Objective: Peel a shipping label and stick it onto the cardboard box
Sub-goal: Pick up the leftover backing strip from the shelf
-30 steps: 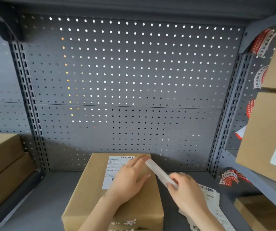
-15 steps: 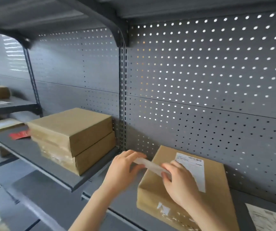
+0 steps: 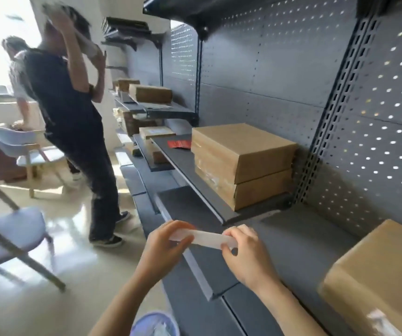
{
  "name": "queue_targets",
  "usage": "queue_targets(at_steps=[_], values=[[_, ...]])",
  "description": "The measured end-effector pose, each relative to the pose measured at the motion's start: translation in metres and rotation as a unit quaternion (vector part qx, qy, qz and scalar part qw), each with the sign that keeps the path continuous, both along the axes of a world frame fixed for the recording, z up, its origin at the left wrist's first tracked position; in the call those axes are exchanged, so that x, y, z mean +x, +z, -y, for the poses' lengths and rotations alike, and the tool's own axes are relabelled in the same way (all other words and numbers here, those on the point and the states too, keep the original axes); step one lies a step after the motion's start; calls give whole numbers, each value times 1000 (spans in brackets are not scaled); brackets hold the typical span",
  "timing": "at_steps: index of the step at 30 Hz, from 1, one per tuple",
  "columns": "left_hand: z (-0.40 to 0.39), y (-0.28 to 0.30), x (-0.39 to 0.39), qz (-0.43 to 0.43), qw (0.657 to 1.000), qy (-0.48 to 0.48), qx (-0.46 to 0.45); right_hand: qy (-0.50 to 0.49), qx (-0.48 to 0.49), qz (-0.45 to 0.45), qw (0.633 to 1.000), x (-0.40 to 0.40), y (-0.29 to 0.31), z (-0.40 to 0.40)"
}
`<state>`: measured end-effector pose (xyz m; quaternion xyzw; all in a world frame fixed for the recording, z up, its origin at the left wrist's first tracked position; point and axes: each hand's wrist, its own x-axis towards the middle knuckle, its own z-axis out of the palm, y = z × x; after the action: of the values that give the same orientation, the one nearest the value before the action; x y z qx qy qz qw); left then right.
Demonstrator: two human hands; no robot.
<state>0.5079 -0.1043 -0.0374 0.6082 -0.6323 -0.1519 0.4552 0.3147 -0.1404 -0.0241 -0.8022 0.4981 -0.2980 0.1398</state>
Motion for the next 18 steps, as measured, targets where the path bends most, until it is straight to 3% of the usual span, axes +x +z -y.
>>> queue_targets(at_steps=[4, 9, 18], values=[[-31, -40, 36, -37, 995, 78, 48, 59, 145, 39, 987, 45, -41, 4], [-57, -90, 70, -81, 980, 140, 113, 74, 334, 129, 931, 85, -89, 4], [-58, -205, 94, -187, 926, 216, 248, 34, 418, 112, 901, 126, -204, 14]])
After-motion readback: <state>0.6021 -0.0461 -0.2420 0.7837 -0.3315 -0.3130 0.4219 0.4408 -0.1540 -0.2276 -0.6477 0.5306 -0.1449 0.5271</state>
